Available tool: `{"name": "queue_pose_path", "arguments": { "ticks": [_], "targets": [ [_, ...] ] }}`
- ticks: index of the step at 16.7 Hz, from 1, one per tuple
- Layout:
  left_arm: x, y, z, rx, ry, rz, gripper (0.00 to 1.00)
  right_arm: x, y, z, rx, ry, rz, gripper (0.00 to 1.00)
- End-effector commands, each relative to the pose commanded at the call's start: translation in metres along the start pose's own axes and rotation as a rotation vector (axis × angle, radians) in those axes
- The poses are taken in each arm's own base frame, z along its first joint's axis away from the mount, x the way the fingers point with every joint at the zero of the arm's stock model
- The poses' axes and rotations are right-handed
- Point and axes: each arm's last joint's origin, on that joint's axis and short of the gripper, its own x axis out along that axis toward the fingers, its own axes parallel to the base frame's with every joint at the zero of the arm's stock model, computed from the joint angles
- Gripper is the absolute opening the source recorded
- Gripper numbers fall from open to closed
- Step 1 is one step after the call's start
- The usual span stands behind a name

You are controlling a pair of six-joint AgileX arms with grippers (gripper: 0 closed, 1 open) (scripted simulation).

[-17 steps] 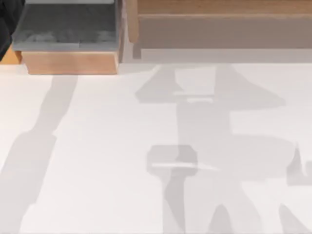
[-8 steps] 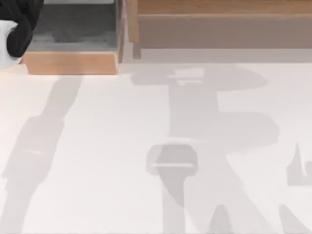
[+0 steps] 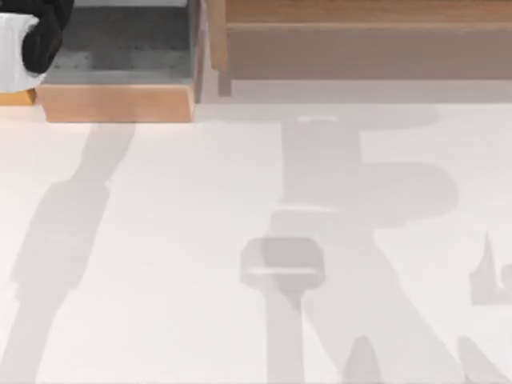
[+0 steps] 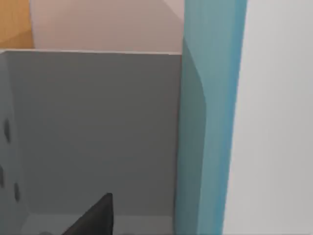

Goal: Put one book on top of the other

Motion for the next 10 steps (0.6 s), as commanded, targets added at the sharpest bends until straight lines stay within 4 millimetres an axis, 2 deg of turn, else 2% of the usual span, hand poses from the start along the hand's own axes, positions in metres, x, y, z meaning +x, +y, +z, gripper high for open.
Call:
{"name": "queue_pose_path", "arguments": {
  "ticks": [5,10],
  "targets": [
    [0.0050,-0.0001,0.0000,0.000,0.000,0.000,1.00,0.0000,0.0000,0.0000,0.000,0.000,0.000,1.00],
    [0.0050,-0.0001,0.0000,0.000,0.000,0.000,0.62,0.0000,0.0000,0.0000,0.000,0.000,0.000,1.00]
  ]
}}
